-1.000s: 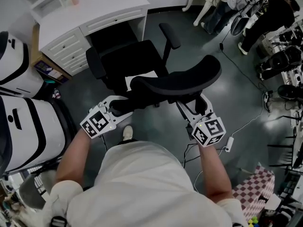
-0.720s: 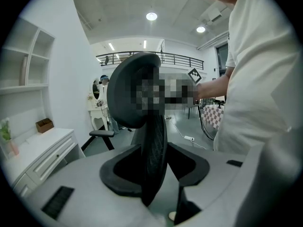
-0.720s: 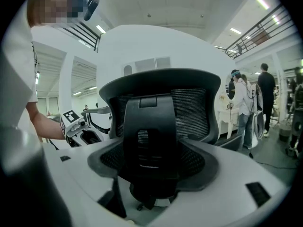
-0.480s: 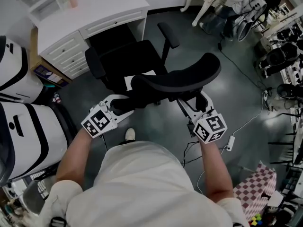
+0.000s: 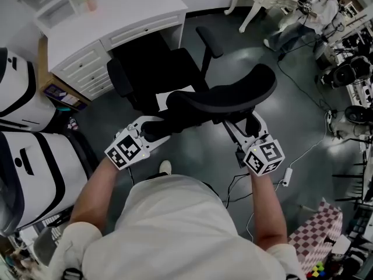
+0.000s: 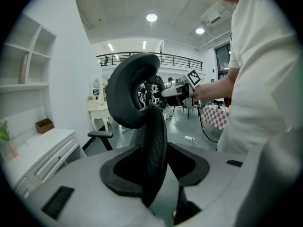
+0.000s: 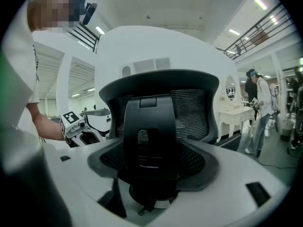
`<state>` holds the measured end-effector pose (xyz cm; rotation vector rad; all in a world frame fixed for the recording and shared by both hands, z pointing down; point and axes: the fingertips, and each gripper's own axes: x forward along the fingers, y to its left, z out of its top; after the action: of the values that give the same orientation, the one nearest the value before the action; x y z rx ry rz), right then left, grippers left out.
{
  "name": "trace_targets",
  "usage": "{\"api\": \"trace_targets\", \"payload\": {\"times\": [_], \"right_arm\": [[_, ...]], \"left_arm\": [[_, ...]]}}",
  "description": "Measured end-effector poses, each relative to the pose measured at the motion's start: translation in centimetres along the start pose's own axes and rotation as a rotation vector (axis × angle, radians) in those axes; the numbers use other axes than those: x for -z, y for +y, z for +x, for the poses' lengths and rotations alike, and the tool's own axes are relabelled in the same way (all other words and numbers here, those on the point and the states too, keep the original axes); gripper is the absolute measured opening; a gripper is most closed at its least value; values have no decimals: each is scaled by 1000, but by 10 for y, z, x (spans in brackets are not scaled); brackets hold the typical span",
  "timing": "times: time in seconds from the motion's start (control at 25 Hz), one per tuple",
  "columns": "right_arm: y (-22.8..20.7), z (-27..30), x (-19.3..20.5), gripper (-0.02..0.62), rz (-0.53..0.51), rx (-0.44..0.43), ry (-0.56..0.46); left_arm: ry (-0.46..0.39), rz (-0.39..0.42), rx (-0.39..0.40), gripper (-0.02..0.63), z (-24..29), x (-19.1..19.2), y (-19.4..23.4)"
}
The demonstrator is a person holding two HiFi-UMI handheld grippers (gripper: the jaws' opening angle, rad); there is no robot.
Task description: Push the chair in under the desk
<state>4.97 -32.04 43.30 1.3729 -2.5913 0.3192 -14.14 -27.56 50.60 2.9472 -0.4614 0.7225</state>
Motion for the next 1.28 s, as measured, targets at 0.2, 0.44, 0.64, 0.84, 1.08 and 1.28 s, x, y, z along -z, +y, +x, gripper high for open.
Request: {"api": "trace_targets", "payload": {"times": [0.2, 0.44, 0.64, 0.84, 1.08, 1.28], "right_arm": [[0, 14, -4, 316, 2, 0, -7], [-3, 18, -8, 316, 6, 1, -14], [-4, 20, -6, 316, 5, 3, -9], [-2, 28, -9, 316, 3, -4, -22], [-5, 38, -13, 316, -2, -12, -11], [-5, 51, -17, 316, -1, -10, -7]], "left_arm": [[-4, -1, 10, 166, -3, 2, 14], [-9, 5, -6, 166, -2, 0, 18], [-11, 5, 0, 166, -1, 1, 21], [-6, -4, -2, 167, -6, 2, 28], [-6, -4, -23, 166, -6, 1, 38], [0, -10, -35, 169, -9, 3, 52]]}}
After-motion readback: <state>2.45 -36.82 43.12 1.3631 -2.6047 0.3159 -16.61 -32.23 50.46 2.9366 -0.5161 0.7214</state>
